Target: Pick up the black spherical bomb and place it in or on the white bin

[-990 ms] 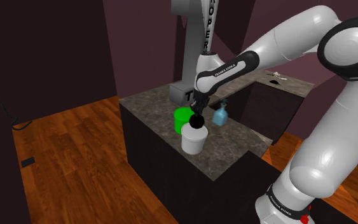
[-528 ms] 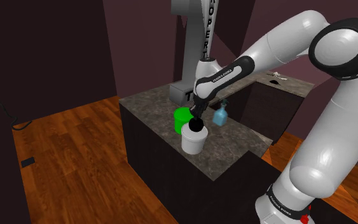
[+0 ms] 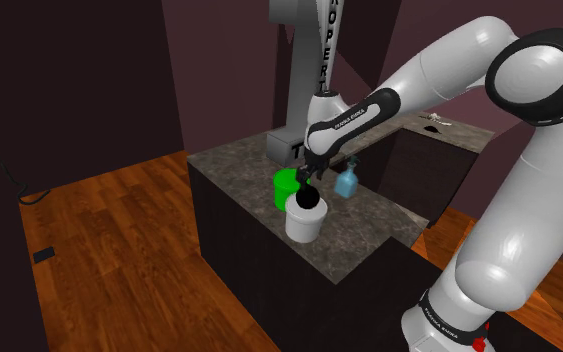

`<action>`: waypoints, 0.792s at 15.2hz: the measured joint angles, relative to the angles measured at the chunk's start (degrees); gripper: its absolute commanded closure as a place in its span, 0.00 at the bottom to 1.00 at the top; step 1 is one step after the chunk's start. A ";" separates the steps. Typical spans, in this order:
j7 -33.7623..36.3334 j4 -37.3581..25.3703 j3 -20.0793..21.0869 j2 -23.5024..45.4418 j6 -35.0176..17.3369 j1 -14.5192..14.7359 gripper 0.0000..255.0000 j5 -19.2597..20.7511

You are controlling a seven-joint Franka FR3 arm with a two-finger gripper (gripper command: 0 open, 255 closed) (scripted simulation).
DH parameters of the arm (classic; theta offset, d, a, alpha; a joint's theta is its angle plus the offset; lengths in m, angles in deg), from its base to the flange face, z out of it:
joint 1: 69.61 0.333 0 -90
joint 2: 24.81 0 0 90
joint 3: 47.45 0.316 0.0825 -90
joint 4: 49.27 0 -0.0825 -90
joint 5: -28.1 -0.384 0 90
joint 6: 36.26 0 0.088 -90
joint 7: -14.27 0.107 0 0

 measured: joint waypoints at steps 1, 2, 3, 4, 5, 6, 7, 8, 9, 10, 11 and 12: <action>0.00 0.00 0.00 0.00 0.00 0.00 0.00 0.00; 0.00 0.00 0.00 0.00 0.00 0.00 0.00 0.00; 0.00 0.00 0.00 0.00 0.00 0.00 0.00 0.00; -0.05 -0.25 0.02 -0.58 0.81 0.03 0.00 -0.02; -0.12 -0.60 0.07 -1.70 2.24 0.08 0.00 -0.06; 0.11 -1.14 0.27 -2.95 4.02 0.29 0.00 -0.07; 0.02 -1.62 0.33 -4.08 5.64 0.34 0.00 -0.11; -0.02 -1.81 0.35 -4.73 6.48 0.36 0.00 -0.13; -0.05 -1.87 0.36 -5.01 6.84 0.36 0.00 -0.13; -0.06 -1.90 0.36 -5.12 7.01 0.37 0.00 -0.14; -0.05 -1.98 0.38 -5.15 7.13 0.38 0.00 -0.15; -0.04 -1.99 0.39 -5.18 7.19 0.39 0.00 -0.15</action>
